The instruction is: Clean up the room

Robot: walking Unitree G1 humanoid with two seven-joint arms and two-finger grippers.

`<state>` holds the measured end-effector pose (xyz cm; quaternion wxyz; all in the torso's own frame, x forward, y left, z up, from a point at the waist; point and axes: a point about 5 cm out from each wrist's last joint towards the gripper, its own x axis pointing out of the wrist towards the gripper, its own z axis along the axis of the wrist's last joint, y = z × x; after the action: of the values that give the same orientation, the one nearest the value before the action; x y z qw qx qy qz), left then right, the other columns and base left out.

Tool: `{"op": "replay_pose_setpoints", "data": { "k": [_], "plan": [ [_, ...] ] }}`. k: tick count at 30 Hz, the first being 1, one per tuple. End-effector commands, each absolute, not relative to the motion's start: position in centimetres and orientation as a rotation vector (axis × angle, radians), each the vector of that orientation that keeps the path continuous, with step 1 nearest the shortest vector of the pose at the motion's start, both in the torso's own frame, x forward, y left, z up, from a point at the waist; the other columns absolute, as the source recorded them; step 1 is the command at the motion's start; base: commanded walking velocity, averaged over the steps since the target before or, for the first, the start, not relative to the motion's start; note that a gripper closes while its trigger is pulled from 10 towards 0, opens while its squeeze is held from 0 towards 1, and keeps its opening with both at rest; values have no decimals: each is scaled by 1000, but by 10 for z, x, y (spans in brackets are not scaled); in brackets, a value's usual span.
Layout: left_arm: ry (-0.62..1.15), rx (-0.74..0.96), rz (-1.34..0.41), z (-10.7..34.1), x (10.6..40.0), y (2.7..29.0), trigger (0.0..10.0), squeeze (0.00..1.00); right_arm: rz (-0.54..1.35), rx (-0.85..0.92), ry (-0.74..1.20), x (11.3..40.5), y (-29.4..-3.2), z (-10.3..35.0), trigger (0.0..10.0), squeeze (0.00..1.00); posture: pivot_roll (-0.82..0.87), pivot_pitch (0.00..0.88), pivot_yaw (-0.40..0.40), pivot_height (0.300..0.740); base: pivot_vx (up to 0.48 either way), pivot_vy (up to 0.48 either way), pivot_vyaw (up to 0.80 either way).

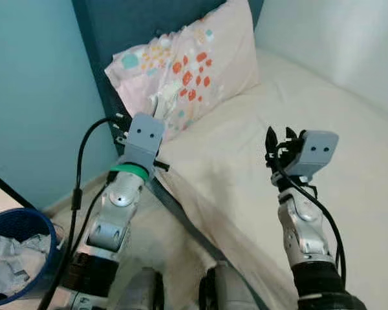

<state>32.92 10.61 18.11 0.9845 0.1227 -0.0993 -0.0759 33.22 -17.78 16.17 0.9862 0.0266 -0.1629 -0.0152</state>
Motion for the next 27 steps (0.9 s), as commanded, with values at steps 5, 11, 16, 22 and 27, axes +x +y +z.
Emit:
{"op": "replay_pose_setpoints", "data": {
  "k": [5, 11, 16, 22, 27],
  "plan": [
    [-233, 256, -170, 183, 327, 103, 10000, 0, -62, 86, -292, 330, -183, 153, 10000, 0, -74, 121, 35, 595, 0, 0, 0],
    [-365, 452, -199, 185, 328, 95, 10000, 0, -141, 308, -231, 328, -197, 141, 10000, 0, -74, 140, 38, 595, 0, 0, 0],
    [-501, 636, -244, 188, 331, 87, 10000, 0, -187, 477, -204, 323, -206, 132, 10000, 0, -89, 157, 37, 595, 0, 0, 0],
    [-580, 722, -265, 190, 340, 77, 10000, 0, -275, 568, -202, 312, -223, 124, 10000, 0, -111, 177, 37, 595, 0, 0, 0],
    [-675, 855, -321, 188, 348, 58, 10000, 0, -261, 461, -235, 300, -231, 136, 10000, 0, -198, 248, 30, 595, 0, 0, 0]
  ]
}}
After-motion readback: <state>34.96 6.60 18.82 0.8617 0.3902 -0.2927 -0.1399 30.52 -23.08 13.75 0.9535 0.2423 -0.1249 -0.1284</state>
